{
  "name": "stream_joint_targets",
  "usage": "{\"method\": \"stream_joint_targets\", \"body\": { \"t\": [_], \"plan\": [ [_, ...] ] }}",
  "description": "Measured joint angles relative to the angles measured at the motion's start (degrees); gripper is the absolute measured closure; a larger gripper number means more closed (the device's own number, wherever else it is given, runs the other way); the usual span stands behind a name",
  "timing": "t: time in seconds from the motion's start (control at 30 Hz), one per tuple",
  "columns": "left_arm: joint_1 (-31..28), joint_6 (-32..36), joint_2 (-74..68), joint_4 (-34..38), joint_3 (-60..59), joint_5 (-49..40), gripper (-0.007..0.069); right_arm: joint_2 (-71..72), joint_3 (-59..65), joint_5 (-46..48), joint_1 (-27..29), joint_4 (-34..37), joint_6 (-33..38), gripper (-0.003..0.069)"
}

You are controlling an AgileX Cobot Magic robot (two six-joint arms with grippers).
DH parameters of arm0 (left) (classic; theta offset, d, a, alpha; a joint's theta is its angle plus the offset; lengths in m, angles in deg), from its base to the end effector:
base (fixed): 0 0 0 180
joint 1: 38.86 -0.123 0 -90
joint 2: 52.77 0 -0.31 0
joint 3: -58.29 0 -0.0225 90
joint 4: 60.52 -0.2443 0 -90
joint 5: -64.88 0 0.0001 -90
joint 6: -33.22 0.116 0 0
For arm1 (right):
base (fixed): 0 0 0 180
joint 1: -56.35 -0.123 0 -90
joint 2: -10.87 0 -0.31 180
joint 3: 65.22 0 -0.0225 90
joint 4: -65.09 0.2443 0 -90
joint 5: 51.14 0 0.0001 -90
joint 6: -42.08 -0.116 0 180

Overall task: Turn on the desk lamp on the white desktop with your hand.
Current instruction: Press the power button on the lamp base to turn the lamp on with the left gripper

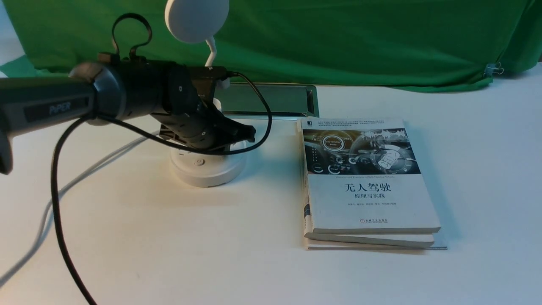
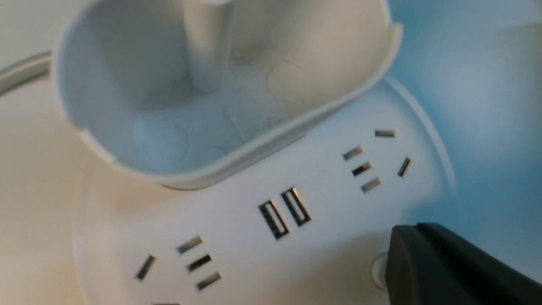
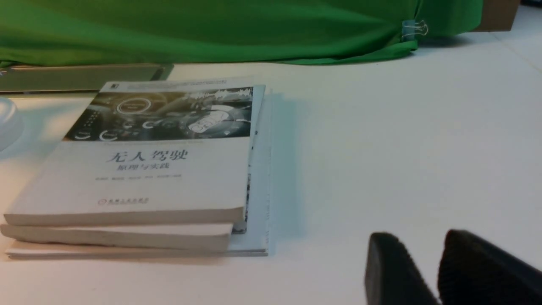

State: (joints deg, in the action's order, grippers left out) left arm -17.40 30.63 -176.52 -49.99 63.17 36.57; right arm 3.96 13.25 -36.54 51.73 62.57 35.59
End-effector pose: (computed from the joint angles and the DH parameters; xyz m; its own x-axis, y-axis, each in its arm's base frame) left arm 0.4247 -0.1778 0.1858 -0.8460 0.1121 -0.5212 0.2396 0.9533 -0.1838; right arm 0.0481 0.0026 0.1822 -0.1770 0.0566 -0.9826 -0.0573 0.9961 0.0677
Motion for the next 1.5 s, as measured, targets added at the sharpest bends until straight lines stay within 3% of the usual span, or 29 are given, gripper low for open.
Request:
{"method": "stream_joint_targets", "body": {
  "t": [0.57,0.8,0.97,1.3,1.5],
  "plan": [
    [0.0,-1.0,-0.18,0.0,-0.39,0.42,0.0624,0.0,0.0,0.04,0.0,0.0,0.0,0.0418],
    [-0.06,-2.81,0.59,0.05,-6.51,10.99,0.0624,0.0,0.0,0.04,0.0,0.0,0.0,0.0418],
    [-0.06,-3.05,0.9,0.07,-6.81,12.8,0.0624,0.0,0.0,0.04,0.0,0.0,0.0,0.0418],
    [-0.06,-1.27,9.55,0.06,-6.86,5.1,0.0624,0.0,0.0,0.04,0.0,0.0,0.0,0.0419],
    [-0.06,1.78,13.33,2.74,-7.76,-5.55,0.0623,0.0,0.0,0.04,0.0,0.0,0.0,0.0418]
  ]
}}
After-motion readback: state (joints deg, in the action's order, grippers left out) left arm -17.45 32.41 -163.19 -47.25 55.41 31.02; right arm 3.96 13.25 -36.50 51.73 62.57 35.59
